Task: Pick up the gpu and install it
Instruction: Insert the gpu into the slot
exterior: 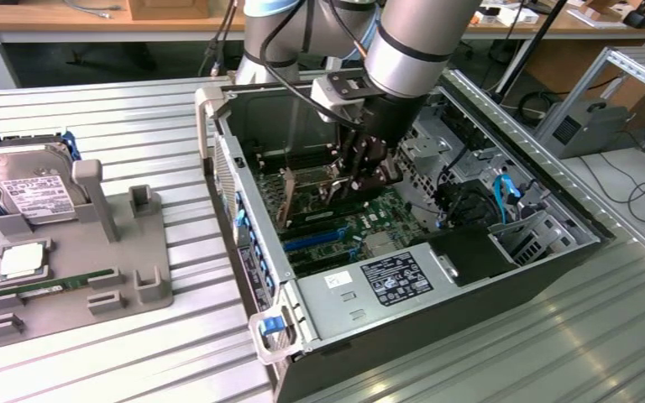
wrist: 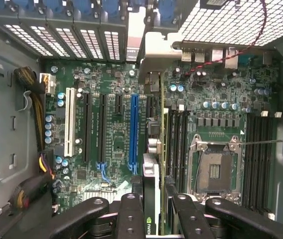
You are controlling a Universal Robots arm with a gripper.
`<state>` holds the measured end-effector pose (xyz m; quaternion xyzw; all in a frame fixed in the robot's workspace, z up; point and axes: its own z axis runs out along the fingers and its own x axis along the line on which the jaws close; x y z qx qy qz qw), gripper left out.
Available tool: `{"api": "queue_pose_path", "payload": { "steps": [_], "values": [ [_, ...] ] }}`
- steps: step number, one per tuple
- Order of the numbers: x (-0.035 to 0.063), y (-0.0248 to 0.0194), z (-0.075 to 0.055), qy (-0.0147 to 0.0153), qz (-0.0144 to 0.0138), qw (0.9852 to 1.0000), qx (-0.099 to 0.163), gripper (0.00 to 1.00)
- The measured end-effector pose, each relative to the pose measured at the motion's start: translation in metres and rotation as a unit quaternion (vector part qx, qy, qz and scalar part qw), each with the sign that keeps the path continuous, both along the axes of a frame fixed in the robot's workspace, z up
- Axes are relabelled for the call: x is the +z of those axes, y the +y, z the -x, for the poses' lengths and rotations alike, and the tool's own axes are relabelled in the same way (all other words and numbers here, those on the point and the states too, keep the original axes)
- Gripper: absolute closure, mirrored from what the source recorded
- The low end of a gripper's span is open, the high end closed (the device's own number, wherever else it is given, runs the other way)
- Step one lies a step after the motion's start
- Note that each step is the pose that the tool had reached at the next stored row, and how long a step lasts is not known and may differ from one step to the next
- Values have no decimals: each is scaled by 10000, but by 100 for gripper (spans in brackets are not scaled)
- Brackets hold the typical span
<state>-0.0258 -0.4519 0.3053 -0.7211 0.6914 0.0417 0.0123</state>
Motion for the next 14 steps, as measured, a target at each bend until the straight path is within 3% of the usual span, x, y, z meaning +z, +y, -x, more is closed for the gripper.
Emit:
{"api": "queue_pose_path", "payload": {
  "steps": [3,6,14],
  "values": [
    [-19,-6,54,1,2,10000,0,73],
    [-63,-43,111,0,2,10000,0,73],
    [-131,-57,190,1,11,10000,1,73]
  ]
}}
